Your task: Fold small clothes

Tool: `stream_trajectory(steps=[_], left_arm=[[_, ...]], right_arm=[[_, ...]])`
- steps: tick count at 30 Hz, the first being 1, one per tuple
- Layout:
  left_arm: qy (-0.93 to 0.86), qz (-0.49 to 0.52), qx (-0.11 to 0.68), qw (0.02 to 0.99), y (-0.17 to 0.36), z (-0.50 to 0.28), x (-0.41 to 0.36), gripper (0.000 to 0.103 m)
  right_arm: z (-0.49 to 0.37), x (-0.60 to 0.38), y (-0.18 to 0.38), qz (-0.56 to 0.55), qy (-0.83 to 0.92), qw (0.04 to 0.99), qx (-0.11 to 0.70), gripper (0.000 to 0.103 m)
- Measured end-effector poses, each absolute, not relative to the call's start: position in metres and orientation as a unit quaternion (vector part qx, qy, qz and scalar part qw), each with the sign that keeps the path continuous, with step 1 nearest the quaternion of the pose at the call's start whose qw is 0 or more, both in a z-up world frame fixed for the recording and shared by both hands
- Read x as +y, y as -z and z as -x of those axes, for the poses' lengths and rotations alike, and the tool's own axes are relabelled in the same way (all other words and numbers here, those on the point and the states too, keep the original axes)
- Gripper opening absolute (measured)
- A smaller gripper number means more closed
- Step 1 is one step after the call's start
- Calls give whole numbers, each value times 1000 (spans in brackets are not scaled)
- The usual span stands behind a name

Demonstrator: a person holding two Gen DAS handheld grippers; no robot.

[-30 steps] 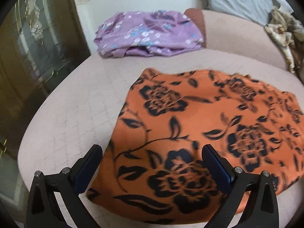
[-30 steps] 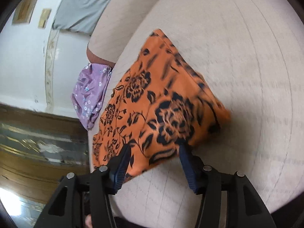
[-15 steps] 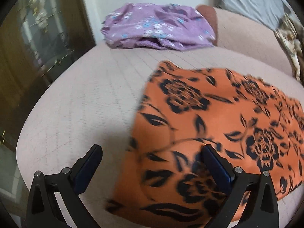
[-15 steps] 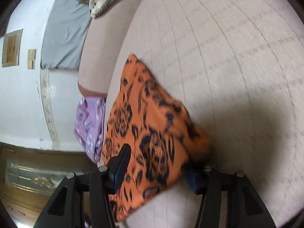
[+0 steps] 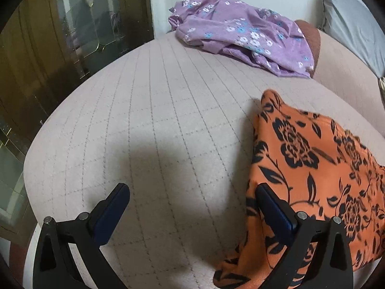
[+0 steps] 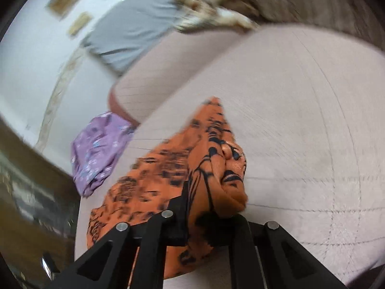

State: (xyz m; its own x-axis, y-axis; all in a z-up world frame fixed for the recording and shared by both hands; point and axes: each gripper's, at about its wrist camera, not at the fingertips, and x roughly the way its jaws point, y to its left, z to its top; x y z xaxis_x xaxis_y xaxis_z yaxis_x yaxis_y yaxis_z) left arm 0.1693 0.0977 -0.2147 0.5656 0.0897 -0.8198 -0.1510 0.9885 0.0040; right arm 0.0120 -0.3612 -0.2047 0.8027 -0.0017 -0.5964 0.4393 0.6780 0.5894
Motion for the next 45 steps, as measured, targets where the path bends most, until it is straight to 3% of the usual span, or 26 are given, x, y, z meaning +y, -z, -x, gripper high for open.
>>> stream_trajectory(steps=[5, 9, 20, 22, 25, 27, 28, 29, 34, 36, 38, 40, 45], left_arm=[[-97, 74, 459, 880, 205, -177, 123, 103], [-127, 83, 454, 878, 202, -177, 140, 103], [-174, 128, 470, 856, 207, -175, 193, 103], [-176, 134, 470, 854, 208, -174, 197, 103], [-177, 135, 468, 855, 208, -174, 200, 103], [-171, 134, 463, 860, 206, -172, 197, 103], [-169, 132, 460, 862, 204, -172, 196, 103], [-164, 130, 455, 866, 202, -172, 195, 103], [-117, 123, 417, 893, 186, -164, 176, 103], [-87, 110, 394, 908, 177, -158, 162, 103], [-53, 100, 377, 919, 170, -152, 146, 103], [-16, 97, 367, 925, 167, -148, 130, 103], [-11, -7, 380, 925, 180, -152, 75, 103]], right_arm=[[-31, -290, 140, -294, 62, 910, 284, 10], [-53, -226, 119, -268, -2, 916, 297, 9], [-107, -61, 184, -241, -136, 858, 432, 10], [-113, -45, 207, -225, -118, 843, 474, 17], [-112, -42, 217, -214, -142, 841, 476, 28], [-108, -46, 215, -221, -184, 834, 470, 48], [-108, -49, 215, -240, -216, 820, 473, 72], [-107, -51, 212, -263, -251, 805, 469, 80], [-77, -84, 194, -251, -282, 819, 432, 79], [-66, -113, 187, -256, -252, 839, 408, 70], [-61, -144, 184, -262, -207, 857, 393, 49], [-62, -169, 184, -255, -152, 874, 386, 38], [-83, -189, 208, -266, -116, 861, 417, 38]])
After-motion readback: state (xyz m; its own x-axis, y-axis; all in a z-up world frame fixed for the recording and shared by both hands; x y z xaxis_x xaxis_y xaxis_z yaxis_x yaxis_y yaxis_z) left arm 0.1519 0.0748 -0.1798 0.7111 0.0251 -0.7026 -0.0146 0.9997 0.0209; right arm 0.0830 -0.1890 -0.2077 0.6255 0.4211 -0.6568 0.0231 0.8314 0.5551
